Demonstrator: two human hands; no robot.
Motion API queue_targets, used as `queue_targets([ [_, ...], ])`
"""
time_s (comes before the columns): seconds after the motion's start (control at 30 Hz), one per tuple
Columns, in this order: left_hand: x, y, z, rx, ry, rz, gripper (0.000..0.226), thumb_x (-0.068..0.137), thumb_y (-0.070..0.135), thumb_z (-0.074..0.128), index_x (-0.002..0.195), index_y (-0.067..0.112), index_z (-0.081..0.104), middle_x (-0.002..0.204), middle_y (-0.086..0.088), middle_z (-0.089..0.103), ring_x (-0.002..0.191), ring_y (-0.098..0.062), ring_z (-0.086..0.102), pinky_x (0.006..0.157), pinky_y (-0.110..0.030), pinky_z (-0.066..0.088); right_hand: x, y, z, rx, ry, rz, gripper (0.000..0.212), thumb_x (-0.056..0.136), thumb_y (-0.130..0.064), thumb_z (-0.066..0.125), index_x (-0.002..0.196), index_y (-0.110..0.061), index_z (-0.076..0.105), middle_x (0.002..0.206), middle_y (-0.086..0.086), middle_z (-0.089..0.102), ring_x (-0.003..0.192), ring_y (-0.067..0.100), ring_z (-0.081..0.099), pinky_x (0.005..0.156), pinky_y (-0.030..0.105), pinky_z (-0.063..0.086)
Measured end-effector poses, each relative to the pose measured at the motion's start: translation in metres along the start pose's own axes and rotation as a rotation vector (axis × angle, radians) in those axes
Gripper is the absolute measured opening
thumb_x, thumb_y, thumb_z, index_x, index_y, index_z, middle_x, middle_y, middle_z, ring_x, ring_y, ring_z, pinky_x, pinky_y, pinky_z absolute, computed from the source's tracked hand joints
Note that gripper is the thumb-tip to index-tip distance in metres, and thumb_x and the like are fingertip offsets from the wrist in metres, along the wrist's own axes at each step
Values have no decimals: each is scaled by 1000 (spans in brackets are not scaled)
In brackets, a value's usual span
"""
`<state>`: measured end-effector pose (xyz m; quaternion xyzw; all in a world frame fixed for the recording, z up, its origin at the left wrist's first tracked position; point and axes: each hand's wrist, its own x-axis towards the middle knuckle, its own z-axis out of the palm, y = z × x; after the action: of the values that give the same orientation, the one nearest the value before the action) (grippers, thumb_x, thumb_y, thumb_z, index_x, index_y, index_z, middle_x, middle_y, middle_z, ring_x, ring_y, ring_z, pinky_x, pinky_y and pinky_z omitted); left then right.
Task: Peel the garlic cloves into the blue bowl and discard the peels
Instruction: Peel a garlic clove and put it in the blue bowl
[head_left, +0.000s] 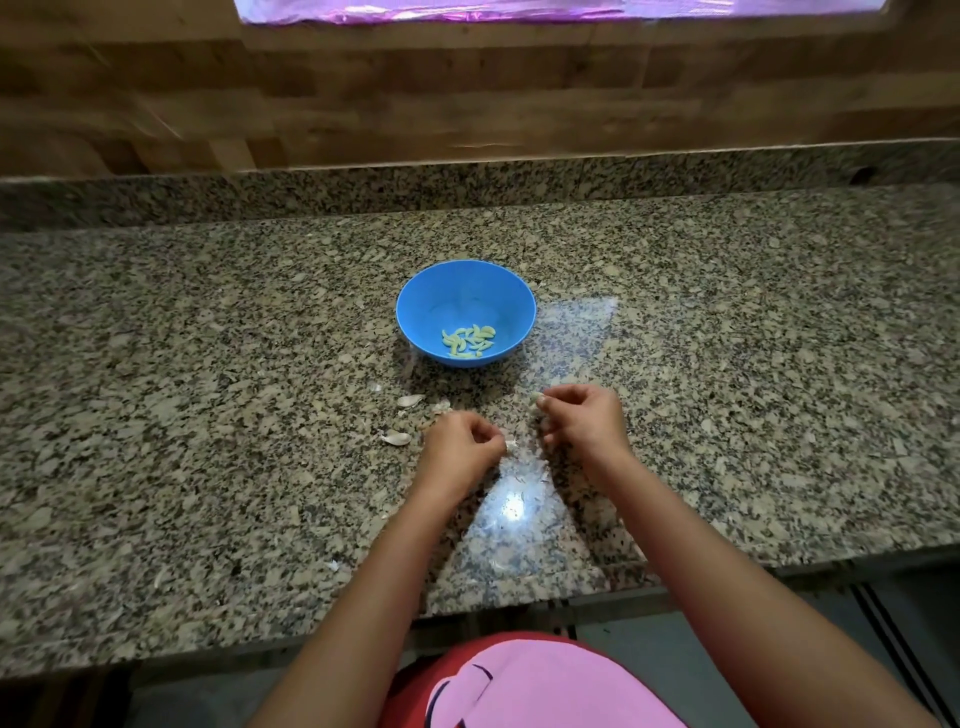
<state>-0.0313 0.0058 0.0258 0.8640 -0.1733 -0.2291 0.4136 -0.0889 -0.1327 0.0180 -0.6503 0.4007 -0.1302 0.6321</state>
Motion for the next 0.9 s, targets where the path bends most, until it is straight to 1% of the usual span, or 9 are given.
queue_targets([
  [0.17,1,0,4,48,45,31,4,82,11,67,86,12,68,84,0,67,71,-7,58,63,-13,46,15,2,7,-274,42,-68,22,88,-7,62,110,-5,66,103,10,70,82,16,64,80,32,55],
  [0.27,-6,-8,1,25,59,40,5,83,9,66,88,11,66,82,2,64,69,-5,56,53,-7,42,-4,2,2,-380,17,-140,27,93,-11,56,118,-4,61,111,10,65,89,18,63,75,25,53],
  [0.33,-12,-14,-1,-38,70,24,6,85,8,65,89,12,65,82,2,63,69,-2,56,52,-7,44,-23,7,-2,-467,6,-206,39,94,-25,54,129,-8,52,122,8,54,103,18,57,86,26,50],
  [0.4,-18,-20,-2,-98,98,21,10,85,5,63,90,14,65,84,4,63,71,-1,57,55,-7,46,-42,16,-3,-552,-58,-272,54,92,-43,51,139,-17,41,137,5,42,126,19,43,105,37,40],
  [0.47,-24,-25,-4,-150,133,13,13,86,4,61,93,15,64,85,6,62,73,1,57,55,-6,46,-58,25,-1,-719,-199,-313,69,91,-55,44,148,-22,24,152,-2,22,141,17,19,114,35,20],
  [0.53,-29,-29,-5,-185,178,-1,14,87,4,60,95,16,64,85,8,62,73,1,57,55,-7,47,-66,36,7,-1012,-333,-387,86,85,-69,25,151,-21,-1,158,-2,-6,145,13,-8,114,32,-3],
  [0.6,-31,-34,-5,-227,224,-15,15,87,5,60,93,18,65,84,7,64,74,-2,59,61,-12,48,-67,46,15,-1213,-359,-467,96,74,-75,1,150,-17,-13,157,3,-19,139,11,-24,111,33,-17],
  [0.7,-29,-36,-5,-256,270,-36,14,87,6,61,91,18,65,85,6,65,76,-4,60,63,-11,48,-53,50,28,-1257,-323,-503,96,76,-76,-6,149,-15,-13,157,5,-15,143,16,-19,110,35,-17],
  [0.9,-22,-37,-9,-277,388,-69,13,89,7,60,96,17,64,87,6,64,73,-1,59,54,-5,45,-14,30,59,-1145,-350,-689,66,98,-49,22,151,-17,-2,159,8,8,146,22,3,118,38,2],
])
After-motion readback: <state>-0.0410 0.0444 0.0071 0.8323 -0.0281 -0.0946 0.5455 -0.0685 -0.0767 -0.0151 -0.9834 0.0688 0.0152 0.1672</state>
